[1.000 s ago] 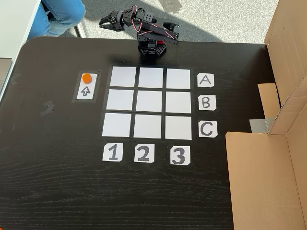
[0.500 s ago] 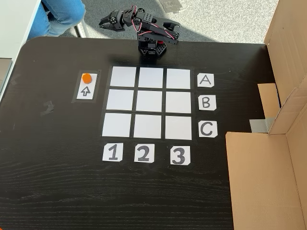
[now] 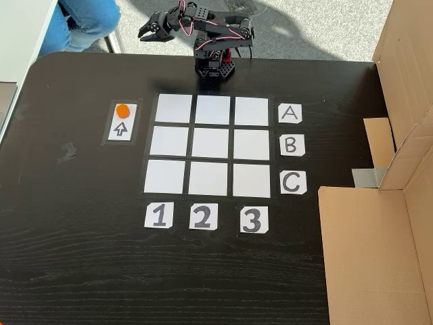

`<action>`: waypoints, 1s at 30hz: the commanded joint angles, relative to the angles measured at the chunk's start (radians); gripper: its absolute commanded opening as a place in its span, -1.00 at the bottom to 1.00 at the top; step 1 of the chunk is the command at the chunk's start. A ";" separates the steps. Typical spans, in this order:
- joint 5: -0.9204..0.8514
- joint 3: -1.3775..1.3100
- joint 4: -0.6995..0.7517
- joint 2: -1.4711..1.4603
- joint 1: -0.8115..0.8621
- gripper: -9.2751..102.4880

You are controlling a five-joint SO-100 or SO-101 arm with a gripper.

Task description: Pick up the round, orange token and place it in the grid on square A3.

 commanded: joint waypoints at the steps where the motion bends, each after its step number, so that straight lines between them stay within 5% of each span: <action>1: 0.003 -0.344 0.225 -0.199 -0.020 -0.75; 5: -0.002 -0.621 0.382 -0.368 -0.044 -0.64; 12: -0.041 -1.057 0.635 -0.690 -0.071 0.15; 30: -0.282 -1.509 0.715 -1.197 -0.278 0.57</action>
